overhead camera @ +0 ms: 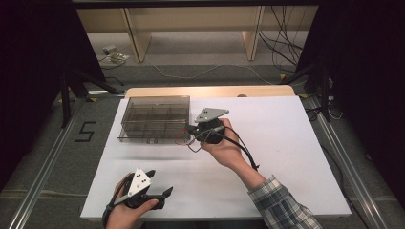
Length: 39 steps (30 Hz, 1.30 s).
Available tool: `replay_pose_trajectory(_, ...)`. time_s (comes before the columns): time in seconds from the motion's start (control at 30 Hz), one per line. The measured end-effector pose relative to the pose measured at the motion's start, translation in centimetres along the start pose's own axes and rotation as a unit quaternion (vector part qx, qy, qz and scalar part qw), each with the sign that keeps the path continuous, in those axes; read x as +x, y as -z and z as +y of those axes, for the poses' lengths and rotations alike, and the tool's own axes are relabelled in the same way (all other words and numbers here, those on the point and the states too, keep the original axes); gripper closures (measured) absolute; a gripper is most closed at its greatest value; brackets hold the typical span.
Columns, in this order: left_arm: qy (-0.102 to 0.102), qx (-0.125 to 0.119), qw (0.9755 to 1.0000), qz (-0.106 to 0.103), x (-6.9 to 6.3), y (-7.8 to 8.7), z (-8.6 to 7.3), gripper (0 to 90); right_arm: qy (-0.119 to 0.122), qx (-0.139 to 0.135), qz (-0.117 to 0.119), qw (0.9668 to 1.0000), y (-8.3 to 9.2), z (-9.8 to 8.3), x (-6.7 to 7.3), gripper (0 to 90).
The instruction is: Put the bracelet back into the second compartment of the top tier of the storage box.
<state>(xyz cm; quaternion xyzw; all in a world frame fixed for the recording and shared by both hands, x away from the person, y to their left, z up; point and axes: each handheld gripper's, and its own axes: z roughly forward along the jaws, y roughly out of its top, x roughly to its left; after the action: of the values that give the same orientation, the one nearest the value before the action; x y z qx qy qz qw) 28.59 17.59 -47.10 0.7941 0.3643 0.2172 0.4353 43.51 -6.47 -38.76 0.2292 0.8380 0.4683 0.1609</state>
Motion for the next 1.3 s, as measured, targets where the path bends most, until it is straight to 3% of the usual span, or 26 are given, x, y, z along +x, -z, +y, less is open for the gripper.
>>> replay_pose_trajectory(1.3,-0.001,-0.001,1.0,-0.001,0.0,0.0,0.0,17.0,0.007,0.003,0.007,0.9999,-1.9,1.2,0.4,90.0)
